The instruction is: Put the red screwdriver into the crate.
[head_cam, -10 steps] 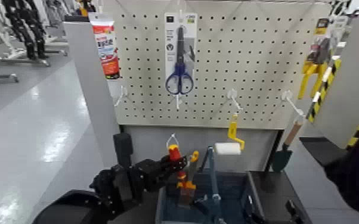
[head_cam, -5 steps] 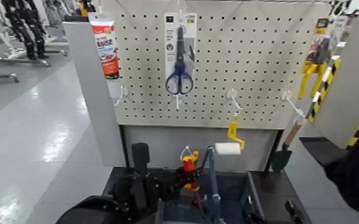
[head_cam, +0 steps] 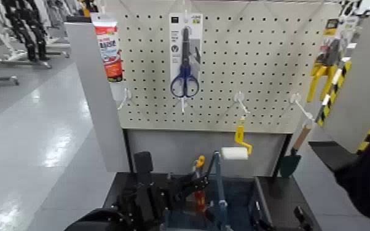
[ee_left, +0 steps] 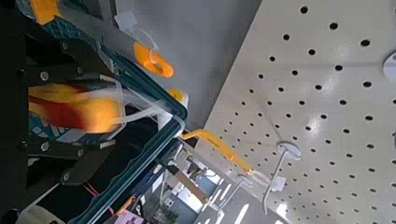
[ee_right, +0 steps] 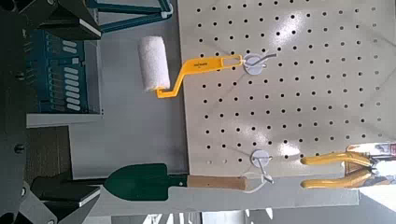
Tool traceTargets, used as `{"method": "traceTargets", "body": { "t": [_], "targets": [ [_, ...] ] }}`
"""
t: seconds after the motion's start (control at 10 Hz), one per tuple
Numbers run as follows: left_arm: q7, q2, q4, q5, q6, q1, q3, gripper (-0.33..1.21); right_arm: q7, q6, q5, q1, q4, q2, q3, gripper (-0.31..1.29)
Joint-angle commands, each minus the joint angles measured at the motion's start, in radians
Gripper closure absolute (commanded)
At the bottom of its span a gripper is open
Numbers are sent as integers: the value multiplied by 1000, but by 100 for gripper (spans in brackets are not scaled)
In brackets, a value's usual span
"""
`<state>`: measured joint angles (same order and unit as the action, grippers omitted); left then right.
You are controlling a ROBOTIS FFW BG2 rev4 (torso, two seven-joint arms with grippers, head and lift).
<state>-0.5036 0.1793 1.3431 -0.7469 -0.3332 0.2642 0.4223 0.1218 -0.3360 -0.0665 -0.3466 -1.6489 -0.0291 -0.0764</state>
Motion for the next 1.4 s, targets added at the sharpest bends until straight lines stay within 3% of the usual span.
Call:
{"method": "traceTargets", "body": {
  "t": [0.1, 0.5, 0.8, 1.4],
  "targets": [
    [28, 2, 13, -31, 25, -13, 0, 12, 1, -3, -1, -2, 1, 0, 3, 13],
    [82, 8, 94, 50, 53, -34, -33, 15, 1, -6, -3, 0, 3, -3, 3, 13],
    [142, 17, 206, 233, 100, -77, -77, 15, -1, -8, -3, 0, 3, -5, 3, 13],
    [287, 12, 298, 458, 315, -226, -163, 15, -4, -8, -3, -2, 0, -6, 3, 13]
  ]
}}
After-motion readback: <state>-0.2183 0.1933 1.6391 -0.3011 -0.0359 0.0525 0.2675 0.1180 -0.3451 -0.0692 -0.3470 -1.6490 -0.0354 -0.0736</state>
